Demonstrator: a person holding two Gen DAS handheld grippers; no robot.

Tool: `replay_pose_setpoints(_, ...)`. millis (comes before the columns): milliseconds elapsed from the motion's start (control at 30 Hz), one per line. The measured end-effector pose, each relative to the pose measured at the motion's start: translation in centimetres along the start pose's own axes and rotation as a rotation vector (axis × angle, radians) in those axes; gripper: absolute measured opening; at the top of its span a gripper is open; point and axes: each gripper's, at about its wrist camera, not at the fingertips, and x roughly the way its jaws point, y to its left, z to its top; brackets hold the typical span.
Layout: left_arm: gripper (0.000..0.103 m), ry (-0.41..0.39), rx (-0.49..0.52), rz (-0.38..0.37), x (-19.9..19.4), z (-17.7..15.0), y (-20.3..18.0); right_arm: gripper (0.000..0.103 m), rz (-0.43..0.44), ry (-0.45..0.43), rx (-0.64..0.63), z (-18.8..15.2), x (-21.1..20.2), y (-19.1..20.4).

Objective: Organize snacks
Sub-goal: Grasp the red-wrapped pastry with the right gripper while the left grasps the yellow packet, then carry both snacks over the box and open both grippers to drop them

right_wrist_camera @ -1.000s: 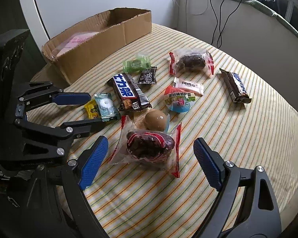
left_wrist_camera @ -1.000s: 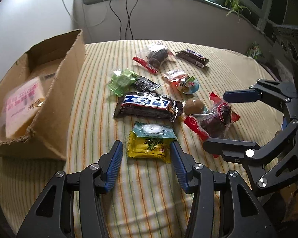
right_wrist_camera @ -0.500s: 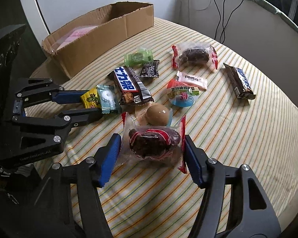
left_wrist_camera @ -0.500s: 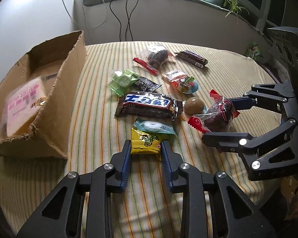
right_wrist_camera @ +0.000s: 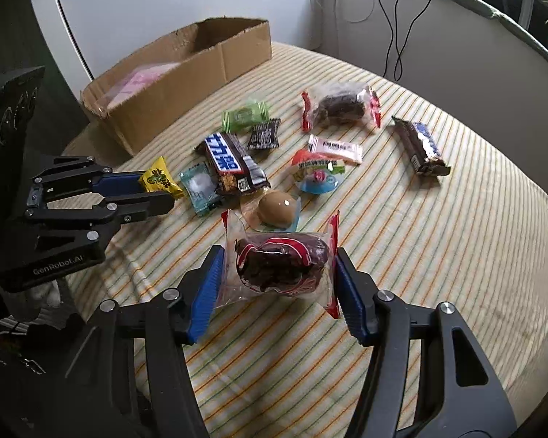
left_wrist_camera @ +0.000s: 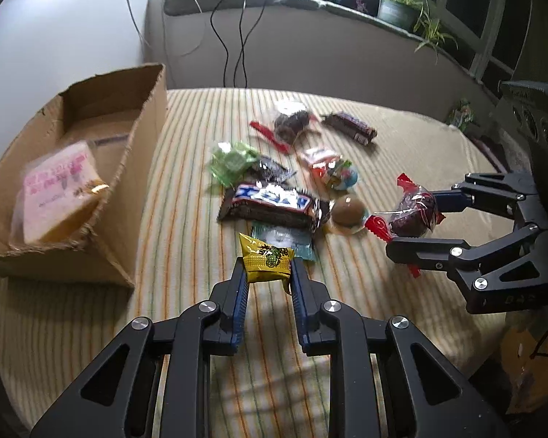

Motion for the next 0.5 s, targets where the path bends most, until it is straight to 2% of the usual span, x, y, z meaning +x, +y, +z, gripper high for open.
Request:
replay_pose_setpoints(300, 0.021, -0.081, -0.022, 0.009, -2.6, 1.6, 1.3, 0.061, -0.002, -0.049, -0.017, 2.3, -1.5, 0.4)
replay_pose_setpoints(500, 0.021, -0.129, -0.053, 0.045, -4.0, 2.8, 3.7, 0.061, 0.004, -0.081, -0.044, 5.0, -1.7, 1.3)
